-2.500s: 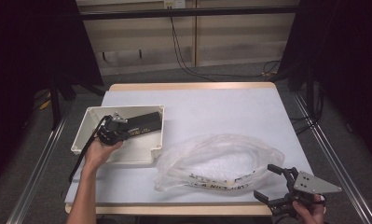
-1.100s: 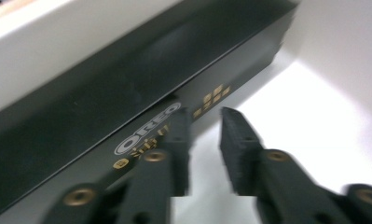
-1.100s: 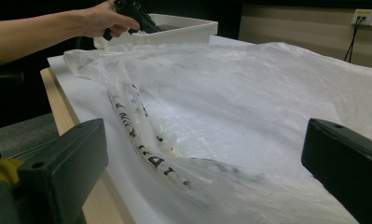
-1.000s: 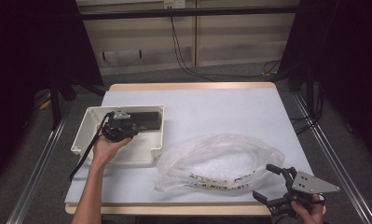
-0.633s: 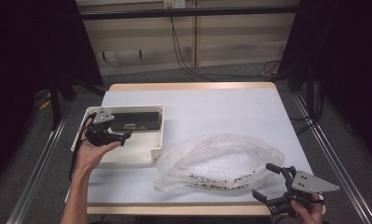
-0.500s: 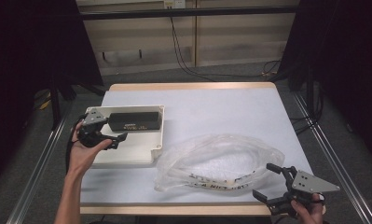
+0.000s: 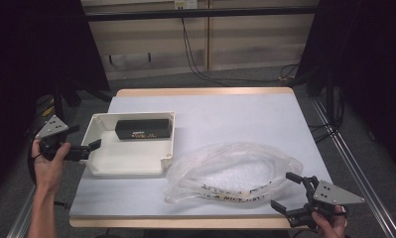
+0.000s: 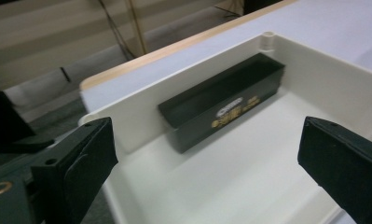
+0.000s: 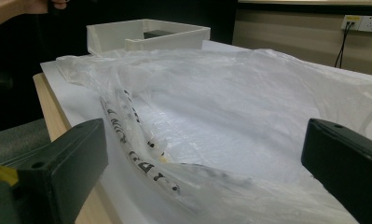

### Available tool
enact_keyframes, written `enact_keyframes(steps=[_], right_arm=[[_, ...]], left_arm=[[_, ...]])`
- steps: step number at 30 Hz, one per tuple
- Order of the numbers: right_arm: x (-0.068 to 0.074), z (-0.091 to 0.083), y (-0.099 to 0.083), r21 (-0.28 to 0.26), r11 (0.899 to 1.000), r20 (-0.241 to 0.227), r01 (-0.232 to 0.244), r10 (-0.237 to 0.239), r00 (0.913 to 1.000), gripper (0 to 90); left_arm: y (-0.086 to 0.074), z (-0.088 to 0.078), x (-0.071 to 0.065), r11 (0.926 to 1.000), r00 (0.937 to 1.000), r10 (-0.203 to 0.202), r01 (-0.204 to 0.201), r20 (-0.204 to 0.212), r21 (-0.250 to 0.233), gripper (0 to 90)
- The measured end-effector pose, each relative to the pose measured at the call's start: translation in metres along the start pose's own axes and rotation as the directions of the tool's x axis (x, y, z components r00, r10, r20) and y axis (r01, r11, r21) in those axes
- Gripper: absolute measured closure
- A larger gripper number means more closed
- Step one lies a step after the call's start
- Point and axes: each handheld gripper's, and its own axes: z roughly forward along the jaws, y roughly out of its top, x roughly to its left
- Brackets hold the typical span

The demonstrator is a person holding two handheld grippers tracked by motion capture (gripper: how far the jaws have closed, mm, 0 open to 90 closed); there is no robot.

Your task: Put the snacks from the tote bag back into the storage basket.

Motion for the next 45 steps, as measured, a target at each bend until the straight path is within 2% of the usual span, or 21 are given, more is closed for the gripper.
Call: enact_keyframes(steps=[1,3,4,6,7,10,11,15,16,18,21,23,24,30,34,35,37,39,41,42,45], right_arm=[[0.000,0.000,0.000,-0.001,1.000,0.000,0.000,0.000,1.0000,0.0],[0.000,0.001,0.000,0.001,1.000,0.001,-0.003,0.003,1.0000,0.0],[0.001,0.002,0.000,0.002,1.000,0.002,-0.006,0.006,1.0000,0.0],[0.001,0.002,0.000,0.000,1.000,-0.003,-0.002,0.002,1.0000,0.0],[0.001,0.002,0.000,0.003,1.000,-0.004,-0.001,0.001,1.0000,0.0],[0.002,0.001,0.000,-0.001,1.000,0.002,-0.003,0.003,1.0000,0.0],[0.001,0.001,0.000,-0.003,1.000,0.002,-0.004,0.004,1.0000,0.0],[0.001,0.002,0.000,0.000,1.000,-0.001,-0.003,0.003,1.0000,0.0],[0.001,0.003,0.000,-0.001,1.000,-0.001,0.000,0.000,1.0000,0.0],[0.001,0.003,0.001,-0.001,1.000,0.004,-0.002,0.002,1.0000,0.0],[0.000,0.003,0.001,-0.005,1.000,0.008,-0.001,0.001,1.0000,0.0],[0.000,0.003,0.001,-0.005,1.000,0.010,-0.004,0.004,0.9999,0.0],[0.000,0.002,0.001,-0.003,1.000,0.010,-0.005,0.006,0.9999,0.0],[-0.001,-0.002,0.000,-0.006,1.000,0.010,-0.007,0.008,0.9999,0.0],[-0.003,-0.004,0.000,-0.016,1.000,0.023,-0.009,0.010,0.9997,0.0],[-0.003,-0.005,0.000,-0.015,1.000,0.026,-0.011,0.011,0.9996,0.0],[-0.003,-0.005,0.000,-0.016,1.000,0.022,-0.014,0.014,0.9997,0.0],[-0.004,-0.005,0.000,-0.011,1.000,0.020,-0.011,0.011,0.9997,0.0],[-0.005,-0.005,0.000,-0.010,1.000,0.023,-0.006,0.007,0.9997,0.0],[-0.005,-0.005,0.000,-0.011,1.000,0.022,-0.011,0.011,0.9997,0.0],[-0.005,-0.006,0.000,-0.012,1.000,0.028,-0.007,0.007,0.9996,0.0]], left_arm=[[-0.002,-0.003,0.004,1.0000,1.0000,0.004,-0.004,0.008,-0.001,4.1],[-0.006,-0.008,0.010,0.9997,0.9999,-0.008,0.008,-0.013,-0.022,4.1],[-0.008,-0.011,0.012,0.9995,0.9999,-0.013,0.013,-0.003,-0.030,4.2],[-0.010,-0.015,0.015,0.9994,0.9996,-0.024,0.023,-0.016,-0.025,4.2],[-0.011,-0.018,0.016,0.9995,0.9997,-0.017,0.016,-0.019,-0.027,4.1],[-0.011,-0.024,0.012,0.9994,0.9989,0.032,-0.032,-0.034,0.016,4.2],[-0.011,-0.027,0.013,0.9991,0.9989,0.035,-0.034,-0.031,0.025,4.2],[-0.010,-0.036,0.009,0.9993,0.9978,-0.028,0.027,-0.061,-0.026,4.0],[-0.011,-0.037,0.003,0.9985,0.9970,-0.042,0.040,-0.065,-0.038,3.8],[-0.014,-0.037,-0.009,0.9980,0.9973,-0.043,0.040,-0.060,-0.049,3.6],[-0.017,-0.039,-0.028,0.9946,0.9979,-0.051,0.047,-0.040,-0.092,3.5],[-0.017,-0.039,-0.038,0.9949,0.9977,-0.050,0.045,-0.046,-0.091,3.0],[-0.016,-0.039,-0.043,0.9953,0.9969,-0.043,0.038,-0.066,-0.089,3.0],[-0.014,-0.034,-0.071,0.9911,0.9963,-0.029,0.018,-0.081,-0.132,2.1],[-0.013,-0.031,-0.089,0.9838,0.9971,-0.052,0.041,-0.056,-0.174,2.1],[-0.013,-0.030,-0.094,0.9836,0.9964,-0.059,0.047,-0.062,-0.174,2.0],[-0.014,-0.030,-0.100,0.9814,0.9959,-0.085,0.079,-0.030,-0.175,1.7],[-0.015,-0.030,-0.108,0.9776,0.9945,-0.095,0.085,-0.043,-0.192,1.8],[-0.017,-0.027,-0.116,0.9766,0.9950,-0.097,0.091,-0.024,-0.195,1.5],[-0.018,-0.025,-0.120,0.9730,0.9938,-0.109,0.101,-0.025,-0.208,1.5],[-0.024,-0.017,-0.131,0.9748,0.9945,-0.104,0.102,-0.001,-0.198,1.3]])
